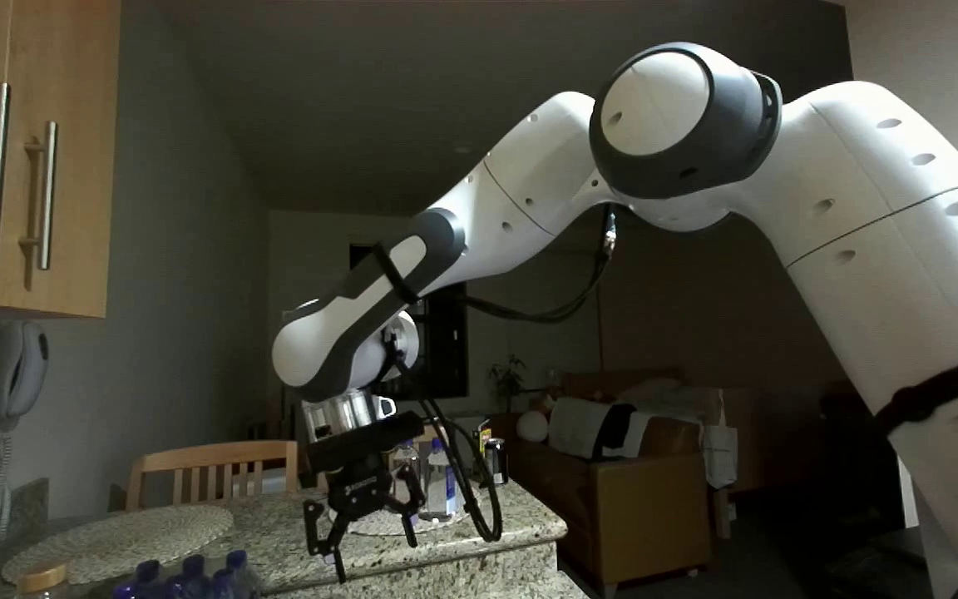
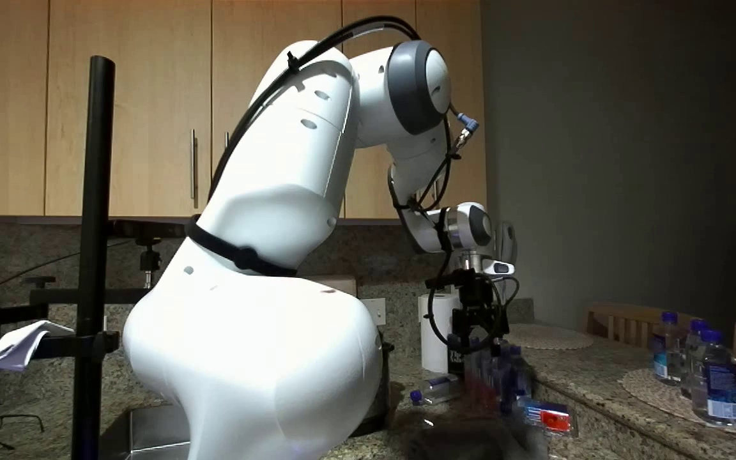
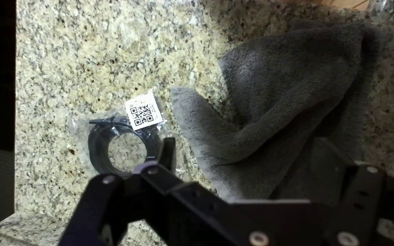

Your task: Move the grey towel to the left

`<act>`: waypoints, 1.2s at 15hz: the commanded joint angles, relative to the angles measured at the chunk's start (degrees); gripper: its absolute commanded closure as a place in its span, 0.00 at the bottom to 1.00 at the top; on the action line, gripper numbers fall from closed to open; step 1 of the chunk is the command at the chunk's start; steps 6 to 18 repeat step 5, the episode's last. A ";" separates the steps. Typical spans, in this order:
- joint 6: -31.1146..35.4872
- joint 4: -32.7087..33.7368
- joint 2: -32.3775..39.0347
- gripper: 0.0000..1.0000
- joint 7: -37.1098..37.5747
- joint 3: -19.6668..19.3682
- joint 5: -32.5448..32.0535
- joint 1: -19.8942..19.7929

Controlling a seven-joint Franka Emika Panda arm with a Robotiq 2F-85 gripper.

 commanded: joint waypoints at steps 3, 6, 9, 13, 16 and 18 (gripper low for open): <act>-0.29 0.10 -0.12 0.00 -0.53 0.05 -0.06 -1.25; -0.29 0.07 -0.12 0.00 -0.65 0.07 -0.06 -1.29; -0.29 0.07 -0.12 0.00 -0.65 0.07 -0.06 -1.29; -0.29 0.07 -0.12 0.00 -0.65 0.07 -0.06 -1.29; -0.29 0.07 -0.12 0.00 -0.65 0.07 -0.06 -1.29; -0.29 0.07 -0.12 0.00 -0.65 0.07 -0.06 -1.29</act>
